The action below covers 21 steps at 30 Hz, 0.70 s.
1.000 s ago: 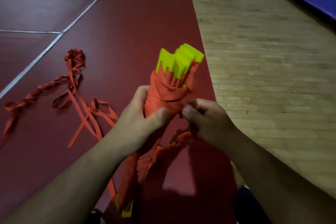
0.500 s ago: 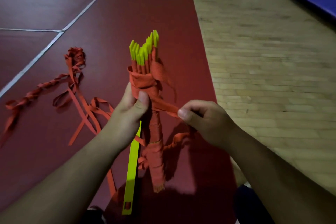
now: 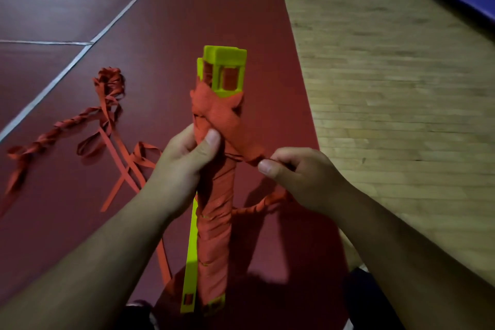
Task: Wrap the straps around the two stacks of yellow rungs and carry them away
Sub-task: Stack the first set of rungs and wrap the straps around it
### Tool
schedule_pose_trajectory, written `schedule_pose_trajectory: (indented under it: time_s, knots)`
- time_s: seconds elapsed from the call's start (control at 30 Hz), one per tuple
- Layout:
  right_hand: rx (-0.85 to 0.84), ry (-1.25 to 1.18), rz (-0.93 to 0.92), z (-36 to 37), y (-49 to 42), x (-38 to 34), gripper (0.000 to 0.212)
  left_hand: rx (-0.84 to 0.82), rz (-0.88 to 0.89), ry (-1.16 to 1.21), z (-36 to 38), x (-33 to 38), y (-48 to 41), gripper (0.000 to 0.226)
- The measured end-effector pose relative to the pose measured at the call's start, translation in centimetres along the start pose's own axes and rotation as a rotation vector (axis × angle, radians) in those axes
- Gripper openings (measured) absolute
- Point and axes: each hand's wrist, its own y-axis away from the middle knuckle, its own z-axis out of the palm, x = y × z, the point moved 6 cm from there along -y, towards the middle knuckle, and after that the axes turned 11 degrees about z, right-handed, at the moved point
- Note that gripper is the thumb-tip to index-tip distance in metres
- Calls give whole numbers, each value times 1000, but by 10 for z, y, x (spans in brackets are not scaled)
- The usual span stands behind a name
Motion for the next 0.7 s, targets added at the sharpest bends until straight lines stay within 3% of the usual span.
schedule_pose_trajectory:
  time_s: [0.2,0.33,0.5,0.63,0.7]
  knots:
    - [31,-82,-95,-3,3,-6,39,190,10,10,-4,1,-4,18]
    - [112,-36,-191,-5,6,-8,33,278,-46,3,-11,2,-6,25]
    - [23,164,-120,7,3,-4,16,311,-3,-117,-15,7,-7,29]
    - [191,245,-107,3,3,0,20,290,12,-180,-14,11,-6,27]
    - [151,359,-5,3,-1,7,19,325,15,-178,-21,13,-7,27]
